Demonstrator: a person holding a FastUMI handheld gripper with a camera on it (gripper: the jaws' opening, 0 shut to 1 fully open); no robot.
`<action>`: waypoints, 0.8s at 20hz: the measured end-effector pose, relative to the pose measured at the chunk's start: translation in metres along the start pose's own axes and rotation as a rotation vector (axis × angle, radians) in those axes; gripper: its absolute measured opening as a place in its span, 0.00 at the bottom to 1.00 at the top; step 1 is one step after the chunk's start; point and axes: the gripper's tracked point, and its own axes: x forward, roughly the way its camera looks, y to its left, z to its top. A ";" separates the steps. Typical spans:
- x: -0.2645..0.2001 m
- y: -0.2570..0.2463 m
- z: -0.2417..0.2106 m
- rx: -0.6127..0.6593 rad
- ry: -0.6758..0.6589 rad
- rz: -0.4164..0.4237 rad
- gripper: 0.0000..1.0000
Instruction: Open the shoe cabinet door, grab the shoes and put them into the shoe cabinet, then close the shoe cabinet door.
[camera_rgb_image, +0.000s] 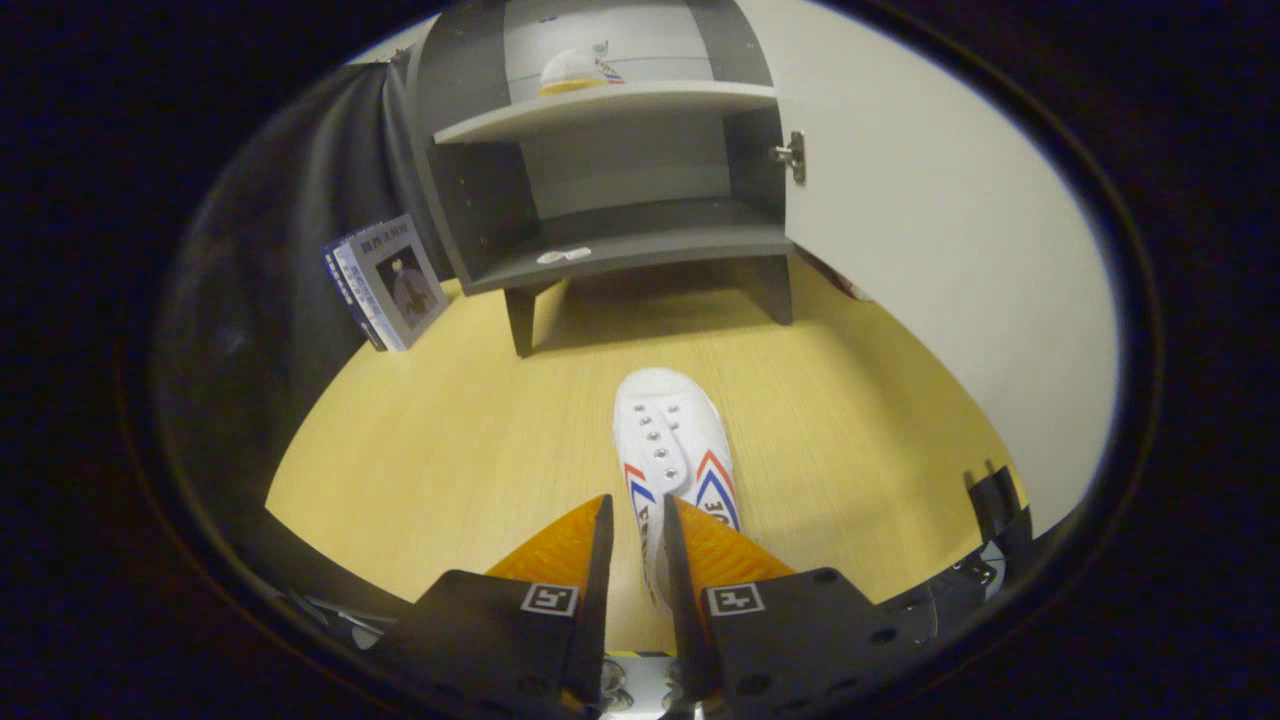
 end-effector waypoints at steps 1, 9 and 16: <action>0.007 0.000 -0.006 -0.003 0.017 0.002 0.32; 0.042 0.004 -0.011 -0.018 0.010 0.026 0.32; 0.051 0.004 -0.007 -0.058 -0.064 -0.003 0.32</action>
